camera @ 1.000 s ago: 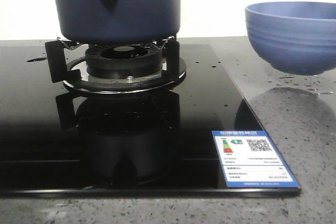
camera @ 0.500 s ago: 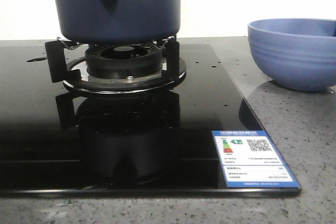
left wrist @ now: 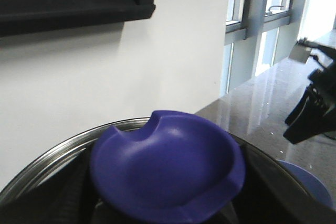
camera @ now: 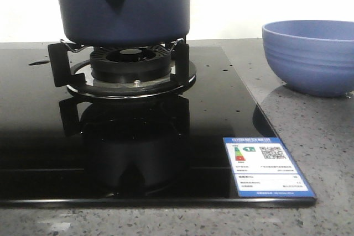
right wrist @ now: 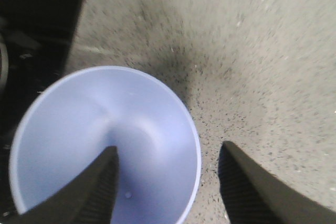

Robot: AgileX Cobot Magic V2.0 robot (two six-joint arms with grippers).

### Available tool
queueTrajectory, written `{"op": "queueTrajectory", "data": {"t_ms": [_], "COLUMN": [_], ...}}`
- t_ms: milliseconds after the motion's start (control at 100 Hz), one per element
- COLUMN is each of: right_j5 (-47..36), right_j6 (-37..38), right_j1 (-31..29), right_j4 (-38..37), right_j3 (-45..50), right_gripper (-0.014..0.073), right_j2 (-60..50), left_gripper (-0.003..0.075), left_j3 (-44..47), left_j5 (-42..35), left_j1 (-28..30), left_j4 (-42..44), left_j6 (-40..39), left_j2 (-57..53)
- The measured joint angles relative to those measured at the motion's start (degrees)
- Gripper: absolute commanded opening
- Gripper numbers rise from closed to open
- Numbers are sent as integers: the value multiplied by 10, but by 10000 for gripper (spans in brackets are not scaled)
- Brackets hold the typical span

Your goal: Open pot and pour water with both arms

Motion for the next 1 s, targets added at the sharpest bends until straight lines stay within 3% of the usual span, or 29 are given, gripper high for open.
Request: {"op": "queueTrajectory", "data": {"t_ms": [350,1000], "right_j5": [10,15], "right_j6": [0,-1], "right_j1": [0,0], "right_j4": [1,1], "right_j3": [6,7], "right_gripper": [379,379], "right_j2": [-95,-100], "left_gripper": [438,438], "left_j3": [-1,-5], "left_j5": [-6,-24], "left_j1": [-33,-44], "left_j4": [-4,-11], "left_j6": [28,59], "left_j2": [86,129]}}
